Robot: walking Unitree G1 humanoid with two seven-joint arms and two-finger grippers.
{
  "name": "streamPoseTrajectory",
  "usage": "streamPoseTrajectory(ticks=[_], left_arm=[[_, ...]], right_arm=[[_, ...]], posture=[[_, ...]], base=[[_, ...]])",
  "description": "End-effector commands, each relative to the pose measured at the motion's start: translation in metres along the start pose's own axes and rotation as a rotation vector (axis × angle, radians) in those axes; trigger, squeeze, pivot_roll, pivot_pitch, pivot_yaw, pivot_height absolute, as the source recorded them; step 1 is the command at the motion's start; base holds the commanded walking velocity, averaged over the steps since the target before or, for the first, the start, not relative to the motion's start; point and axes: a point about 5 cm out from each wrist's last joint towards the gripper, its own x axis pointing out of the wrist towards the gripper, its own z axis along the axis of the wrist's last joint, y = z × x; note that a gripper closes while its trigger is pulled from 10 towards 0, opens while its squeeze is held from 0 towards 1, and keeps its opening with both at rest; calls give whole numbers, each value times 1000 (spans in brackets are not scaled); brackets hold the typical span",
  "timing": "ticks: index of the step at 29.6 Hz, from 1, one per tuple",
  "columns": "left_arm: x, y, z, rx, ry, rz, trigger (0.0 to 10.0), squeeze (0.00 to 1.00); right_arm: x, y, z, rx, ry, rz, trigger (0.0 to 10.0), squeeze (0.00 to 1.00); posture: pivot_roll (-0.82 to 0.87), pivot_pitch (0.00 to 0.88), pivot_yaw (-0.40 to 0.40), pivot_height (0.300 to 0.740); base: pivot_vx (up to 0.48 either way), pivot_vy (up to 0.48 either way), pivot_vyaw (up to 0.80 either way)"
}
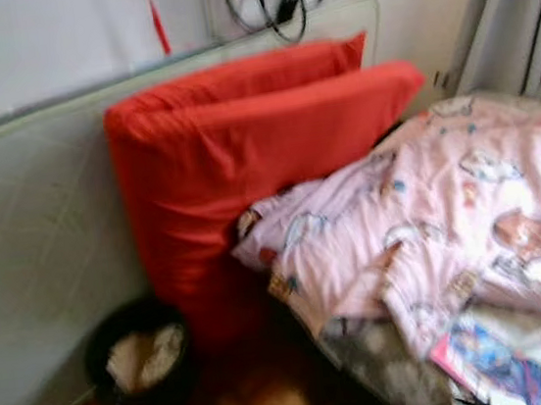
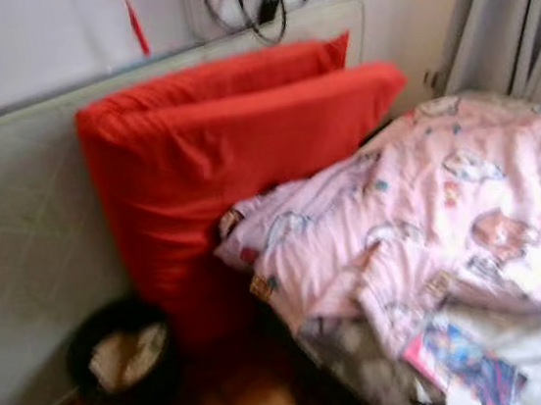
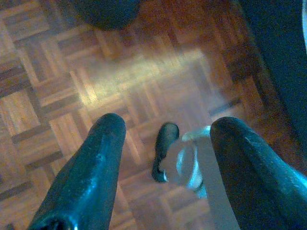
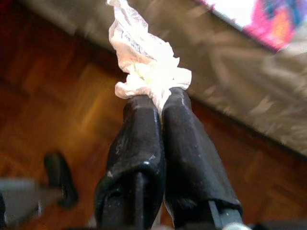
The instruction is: Clean up the room
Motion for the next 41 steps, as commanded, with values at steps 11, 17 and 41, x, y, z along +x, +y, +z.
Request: streamPoseTrajectory(ticks=[11,17,41], left_arm=[[-2,4,-5,9,27,3,10000,0],[-1,4,-4,8,25,3,10000,0],[-2,3,-6,15,31,-2,10000,0]], right_arm=[[2,3,10,9,-36,12,10000,0],[3,3,10,4,-31,12,10000,0],[2,3,9,-27,-12,37,10000,0]], posture=[[89,0,-18,740],[88,0,-20,740],[90,0,-24,740]], base=[[0,480,0],[0,480,0],[0,480,0]])
